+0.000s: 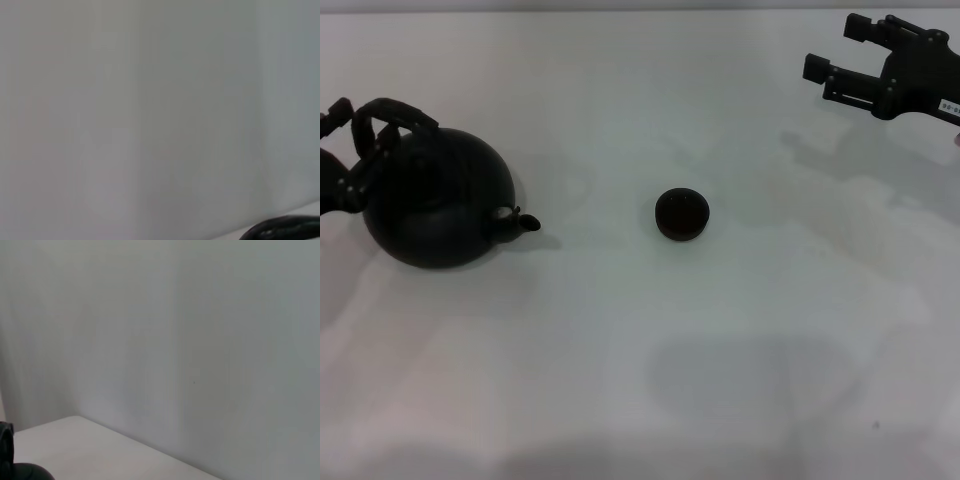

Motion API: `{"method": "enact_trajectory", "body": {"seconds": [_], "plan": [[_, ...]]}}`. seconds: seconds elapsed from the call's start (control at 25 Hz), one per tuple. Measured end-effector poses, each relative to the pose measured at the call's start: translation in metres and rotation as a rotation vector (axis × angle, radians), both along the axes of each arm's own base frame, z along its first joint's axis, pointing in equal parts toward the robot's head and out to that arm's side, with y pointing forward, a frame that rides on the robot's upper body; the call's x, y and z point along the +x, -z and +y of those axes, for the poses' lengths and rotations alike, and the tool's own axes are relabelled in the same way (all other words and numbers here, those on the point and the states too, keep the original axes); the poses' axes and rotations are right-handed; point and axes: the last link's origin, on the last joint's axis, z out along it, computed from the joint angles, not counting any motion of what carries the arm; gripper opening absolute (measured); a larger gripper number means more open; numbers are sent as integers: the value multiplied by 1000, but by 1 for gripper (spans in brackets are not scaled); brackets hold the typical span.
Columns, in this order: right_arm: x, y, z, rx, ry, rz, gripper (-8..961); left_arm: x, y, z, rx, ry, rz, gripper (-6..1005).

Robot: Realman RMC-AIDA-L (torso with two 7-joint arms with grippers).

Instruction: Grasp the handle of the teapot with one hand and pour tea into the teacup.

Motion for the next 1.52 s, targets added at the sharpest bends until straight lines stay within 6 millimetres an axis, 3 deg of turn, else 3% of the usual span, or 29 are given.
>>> {"method": "enact_trajectory", "body": {"seconds": [0.24, 0.48, 0.84, 1.2, 1.52], "plan": [[0, 0, 0, 3, 2, -1, 844, -2, -11, -22, 56, 29, -45, 576], [3, -1, -1, 7, 12, -1, 844, -19, -30, -56, 178, -19, -77, 575], [37, -3, -27, 84, 70, 41, 844, -55, -65, -97, 510, -245, -203, 574], [69, 10, -63, 343, 145, 118, 844, -64, -65, -104, 577, -320, -245, 572], [83, 5, -70, 474, 198, 70, 844, -67, -59, -101, 592, -360, -284, 571]]}}
